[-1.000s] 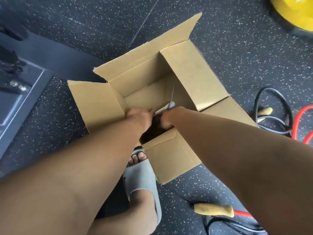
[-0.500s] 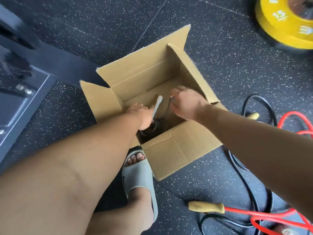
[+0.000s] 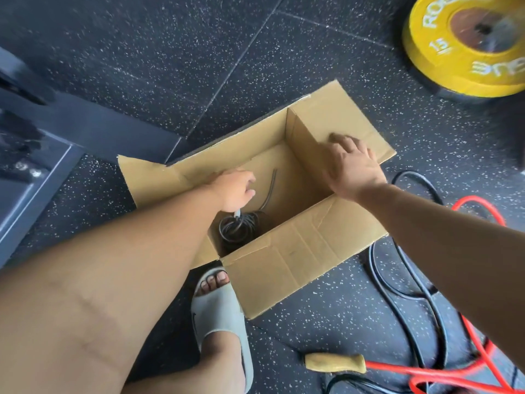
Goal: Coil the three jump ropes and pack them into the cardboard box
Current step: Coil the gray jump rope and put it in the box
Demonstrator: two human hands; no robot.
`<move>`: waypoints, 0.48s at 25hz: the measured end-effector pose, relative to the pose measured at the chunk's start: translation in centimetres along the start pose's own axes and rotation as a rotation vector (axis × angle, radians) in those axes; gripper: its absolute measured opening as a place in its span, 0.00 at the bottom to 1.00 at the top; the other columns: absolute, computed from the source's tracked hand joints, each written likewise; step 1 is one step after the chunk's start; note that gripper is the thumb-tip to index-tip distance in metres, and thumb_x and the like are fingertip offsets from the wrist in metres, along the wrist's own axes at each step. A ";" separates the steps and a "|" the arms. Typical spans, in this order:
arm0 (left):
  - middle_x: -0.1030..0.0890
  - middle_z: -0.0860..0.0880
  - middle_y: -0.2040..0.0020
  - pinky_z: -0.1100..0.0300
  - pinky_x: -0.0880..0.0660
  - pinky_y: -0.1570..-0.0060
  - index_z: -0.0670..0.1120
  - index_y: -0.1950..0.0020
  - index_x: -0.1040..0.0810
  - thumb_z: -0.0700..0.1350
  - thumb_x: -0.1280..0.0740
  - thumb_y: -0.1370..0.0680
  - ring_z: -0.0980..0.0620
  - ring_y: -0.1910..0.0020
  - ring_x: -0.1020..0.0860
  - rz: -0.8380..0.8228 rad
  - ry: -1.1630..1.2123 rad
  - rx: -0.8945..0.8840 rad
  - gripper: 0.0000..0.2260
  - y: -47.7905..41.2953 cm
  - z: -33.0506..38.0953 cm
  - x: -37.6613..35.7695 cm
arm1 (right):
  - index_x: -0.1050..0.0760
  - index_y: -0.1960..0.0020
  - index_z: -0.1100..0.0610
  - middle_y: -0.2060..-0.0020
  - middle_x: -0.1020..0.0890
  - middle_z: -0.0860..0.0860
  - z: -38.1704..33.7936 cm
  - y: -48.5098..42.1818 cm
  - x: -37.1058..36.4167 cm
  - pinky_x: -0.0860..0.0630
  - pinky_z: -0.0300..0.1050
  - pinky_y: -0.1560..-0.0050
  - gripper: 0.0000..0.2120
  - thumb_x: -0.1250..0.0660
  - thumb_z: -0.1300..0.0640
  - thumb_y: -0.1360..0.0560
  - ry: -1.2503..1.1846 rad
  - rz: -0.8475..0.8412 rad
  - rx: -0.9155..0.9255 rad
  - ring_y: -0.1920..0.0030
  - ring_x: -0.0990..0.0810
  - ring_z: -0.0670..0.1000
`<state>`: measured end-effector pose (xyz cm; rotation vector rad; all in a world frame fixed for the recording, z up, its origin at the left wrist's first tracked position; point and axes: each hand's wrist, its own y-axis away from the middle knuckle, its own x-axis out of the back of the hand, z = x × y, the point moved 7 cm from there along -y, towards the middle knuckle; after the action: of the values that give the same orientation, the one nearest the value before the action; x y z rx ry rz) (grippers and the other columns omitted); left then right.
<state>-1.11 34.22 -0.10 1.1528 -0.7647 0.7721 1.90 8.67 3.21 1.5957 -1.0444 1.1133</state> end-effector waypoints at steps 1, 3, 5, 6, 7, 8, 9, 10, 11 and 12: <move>0.25 0.51 0.33 0.50 0.38 0.31 0.52 0.31 0.28 0.53 0.37 0.20 0.46 0.33 0.30 0.052 -0.019 -0.010 0.18 -0.3 0.4 0.5 | 0.38 0.22 0.49 0.21 0.38 0.50 0.4 -0.1 -0.5 0.40 0.56 0.25 0.31 0.35 0.49 0.23 -0.057 -0.024 -0.016 0.22 0.41 0.57; 0.28 0.50 0.33 0.49 0.41 0.31 0.53 0.30 0.30 0.53 0.36 0.22 0.44 0.32 0.32 0.273 -0.056 -0.038 0.20 -0.4 1.2 2.7 | 0.38 0.21 0.49 0.21 0.37 0.48 0.7 -0.5 -1.0 0.37 0.52 0.25 0.29 0.36 0.53 0.21 -0.185 -0.043 -0.038 0.24 0.36 0.56; 0.33 0.48 0.29 0.47 0.40 0.31 0.52 0.28 0.33 0.52 0.34 0.24 0.43 0.31 0.34 0.510 -0.095 -0.016 0.25 0.0 1.1 5.2 | 0.35 0.23 0.49 0.25 0.30 0.50 0.7 -0.8 -1.0 0.30 0.49 0.31 0.26 0.38 0.58 0.20 -0.283 -0.008 -0.071 0.30 0.28 0.57; 0.37 0.47 0.26 0.45 0.40 0.29 0.51 0.26 0.35 0.53 0.33 0.26 0.42 0.29 0.36 0.573 -0.130 0.028 0.29 0.0 0.5 5.9 | 0.34 0.25 0.50 0.28 0.27 0.52 0.7 -0.9 -0.9 0.28 0.49 0.35 0.24 0.40 0.59 0.20 -0.323 0.020 -0.089 0.34 0.25 0.58; 0.41 0.45 0.23 0.43 0.41 0.28 0.51 0.25 0.38 0.53 0.33 0.28 0.41 0.27 0.39 0.576 -0.154 0.094 0.33 -0.2 -0.5 6.0 | 0.33 0.26 0.50 0.31 0.25 0.53 0.7 -0.8 -0.9 0.27 0.49 0.38 0.23 0.41 0.61 0.20 -0.357 0.045 -0.101 0.36 0.23 0.59; 0.46 0.46 0.21 0.40 0.44 0.27 0.52 0.23 0.41 0.54 0.32 0.29 0.40 0.24 0.43 0.519 -0.145 0.169 0.36 -0.5 -1.8 5.7 | 0.32 0.27 0.51 0.33 0.23 0.55 0.7 -0.7 -1.0 0.27 0.49 0.39 0.22 0.41 0.61 0.20 -0.381 0.066 -0.104 0.38 0.22 0.59; 0.50 0.49 0.19 0.38 0.46 0.26 0.52 0.21 0.46 0.54 0.31 0.28 0.40 0.22 0.47 0.429 -0.113 0.243 0.39 -0.9 -3.0 5.1 | 0.32 0.28 0.51 0.34 0.22 0.56 0.7 -0.6 -1.1 0.27 0.49 0.40 0.21 0.41 0.62 0.20 -0.399 0.082 -0.101 0.39 0.22 0.60; 0.52 0.52 0.19 0.36 0.48 0.26 0.53 0.20 0.50 0.55 0.31 0.27 0.42 0.21 0.50 0.337 -0.084 0.291 0.42 -1.1 -4.0 4.5 | 0.31 0.28 0.52 0.34 0.22 0.56 0.7 -0.5 -1.2 0.27 0.49 0.40 0.20 0.42 0.62 0.20 -0.411 0.093 -0.096 0.39 0.22 0.60; 0.53 0.54 0.18 0.35 0.48 0.26 0.53 0.19 0.53 0.55 0.31 0.26 0.43 0.21 0.50 0.273 -0.070 0.310 0.43 -1.3 -4.6 3.9 | 0.31 0.29 0.52 0.35 0.21 0.56 0.7 -0.5 -1.4 0.27 0.48 0.41 0.20 0.42 0.62 0.20 -0.422 0.099 -0.093 0.38 0.22 0.60; 0.52 0.56 0.19 0.34 0.47 0.27 0.54 0.19 0.54 0.54 0.31 0.25 0.44 0.21 0.49 0.254 -0.064 0.313 0.42 -1.2 -5.0 3.8 | 0.31 0.29 0.53 0.35 0.21 0.57 0.8 -0.5 -1.5 0.27 0.48 0.41 0.20 0.42 0.62 0.19 -0.432 0.099 -0.097 0.38 0.22 0.60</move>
<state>2.53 39.29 1.34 1.3806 -0.8761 1.0999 2.19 8.24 1.47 1.7634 -1.4485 0.7801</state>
